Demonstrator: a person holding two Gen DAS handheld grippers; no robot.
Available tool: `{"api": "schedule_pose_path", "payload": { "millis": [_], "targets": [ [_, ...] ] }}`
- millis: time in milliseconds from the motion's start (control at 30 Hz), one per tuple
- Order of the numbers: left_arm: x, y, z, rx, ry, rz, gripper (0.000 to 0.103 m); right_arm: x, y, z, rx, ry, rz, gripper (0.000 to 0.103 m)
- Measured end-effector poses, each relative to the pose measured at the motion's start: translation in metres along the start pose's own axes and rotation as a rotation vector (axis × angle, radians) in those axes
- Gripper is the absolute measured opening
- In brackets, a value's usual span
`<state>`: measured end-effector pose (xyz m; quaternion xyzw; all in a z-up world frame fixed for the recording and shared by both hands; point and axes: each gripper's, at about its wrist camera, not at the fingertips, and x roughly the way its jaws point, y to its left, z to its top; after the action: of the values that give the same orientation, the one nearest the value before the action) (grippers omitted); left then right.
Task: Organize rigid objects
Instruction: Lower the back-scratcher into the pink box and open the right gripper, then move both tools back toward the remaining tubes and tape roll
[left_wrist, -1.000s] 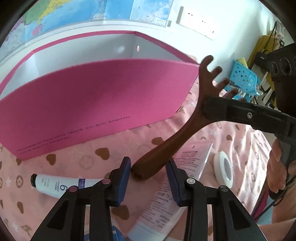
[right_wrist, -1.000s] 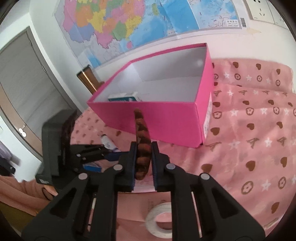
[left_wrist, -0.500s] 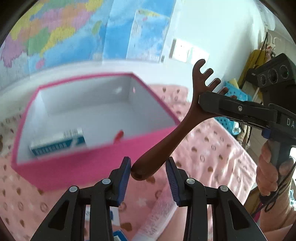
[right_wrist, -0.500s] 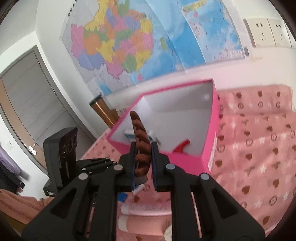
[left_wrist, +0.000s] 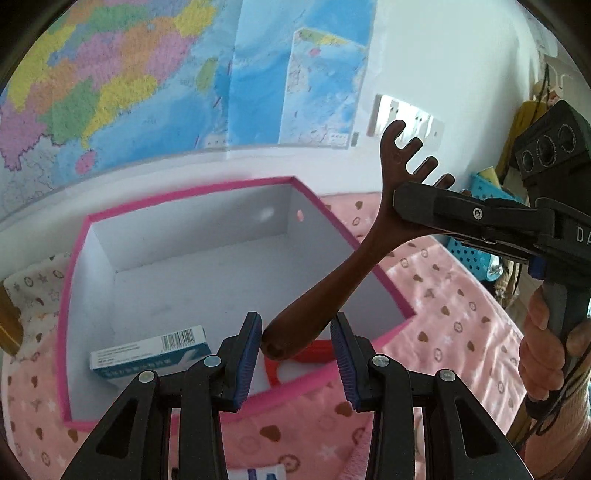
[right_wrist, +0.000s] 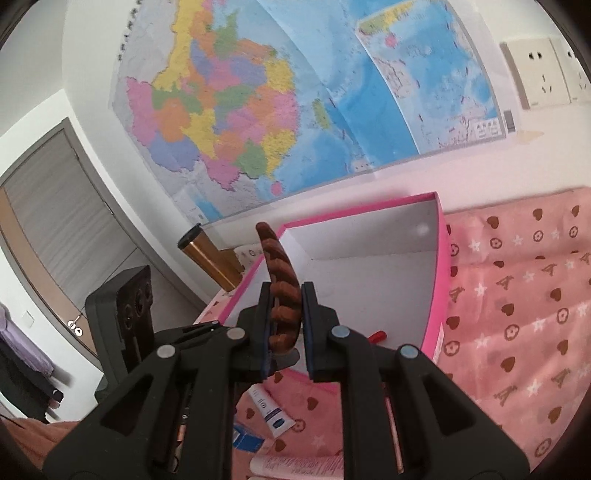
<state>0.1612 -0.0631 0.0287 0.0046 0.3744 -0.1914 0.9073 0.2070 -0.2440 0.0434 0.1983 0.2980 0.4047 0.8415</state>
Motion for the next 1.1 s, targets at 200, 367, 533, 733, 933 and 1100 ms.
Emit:
{"api": "schedule_pose_path", "payload": {
  "millis": [200,367,533,733,933,1100],
  "targets": [
    [0.026,0.01,-0.001,-0.01,0.061,0.034,0.037,0.029,-0.023,-0.001,0.051,0.061,-0.019,0.016],
    [0.04,0.016,-0.002,-0.027,0.087,0.06,0.033,0.056,-0.033,-0.005,0.031,0.138,-0.112,0.02],
    [0.038,0.019,-0.006,-0.043,0.08,0.06,0.033,0.066,-0.034,-0.006,-0.044,0.143,-0.345,0.028],
    [0.033,0.021,-0.009,-0.062,0.061,0.038,0.041,0.051,-0.024,-0.01,-0.082,0.097,-0.359,0.028],
    [0.016,0.017,-0.014,-0.053,0.01,0.035,0.052,0.03,-0.015,-0.02,-0.087,0.079,-0.333,0.028],
    [-0.007,0.013,-0.019,-0.041,-0.052,0.041,0.061,0.006,-0.008,-0.034,-0.089,0.053,-0.304,0.03]
  ]
}}
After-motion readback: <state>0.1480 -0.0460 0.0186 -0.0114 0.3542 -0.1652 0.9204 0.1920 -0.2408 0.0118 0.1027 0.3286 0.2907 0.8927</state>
